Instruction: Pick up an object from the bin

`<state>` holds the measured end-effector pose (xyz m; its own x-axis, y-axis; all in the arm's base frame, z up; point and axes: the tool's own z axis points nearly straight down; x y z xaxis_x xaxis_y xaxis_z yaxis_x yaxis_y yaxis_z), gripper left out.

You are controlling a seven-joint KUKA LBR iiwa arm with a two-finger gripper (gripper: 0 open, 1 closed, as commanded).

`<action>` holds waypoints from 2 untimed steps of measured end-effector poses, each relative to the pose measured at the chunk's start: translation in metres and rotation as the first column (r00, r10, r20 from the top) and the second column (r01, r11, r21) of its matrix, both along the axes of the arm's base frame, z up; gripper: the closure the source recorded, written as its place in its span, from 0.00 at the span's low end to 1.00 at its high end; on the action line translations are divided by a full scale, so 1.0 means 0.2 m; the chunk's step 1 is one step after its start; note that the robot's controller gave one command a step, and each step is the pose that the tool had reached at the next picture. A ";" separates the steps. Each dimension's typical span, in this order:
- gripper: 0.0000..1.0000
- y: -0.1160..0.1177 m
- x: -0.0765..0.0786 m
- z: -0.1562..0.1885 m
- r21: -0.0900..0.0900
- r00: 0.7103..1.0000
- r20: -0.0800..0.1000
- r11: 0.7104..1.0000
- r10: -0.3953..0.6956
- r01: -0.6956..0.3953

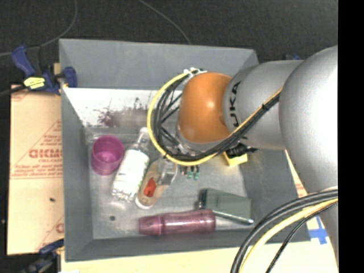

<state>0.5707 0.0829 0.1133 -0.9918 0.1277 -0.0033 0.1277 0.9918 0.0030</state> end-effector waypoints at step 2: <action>1.00 -0.02 -0.01 -0.09 0.000 1.000 0.007 1.000 0.027 -0.027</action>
Offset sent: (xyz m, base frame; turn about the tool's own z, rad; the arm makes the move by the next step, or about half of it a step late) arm -0.0047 -0.0037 -0.0200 -0.0281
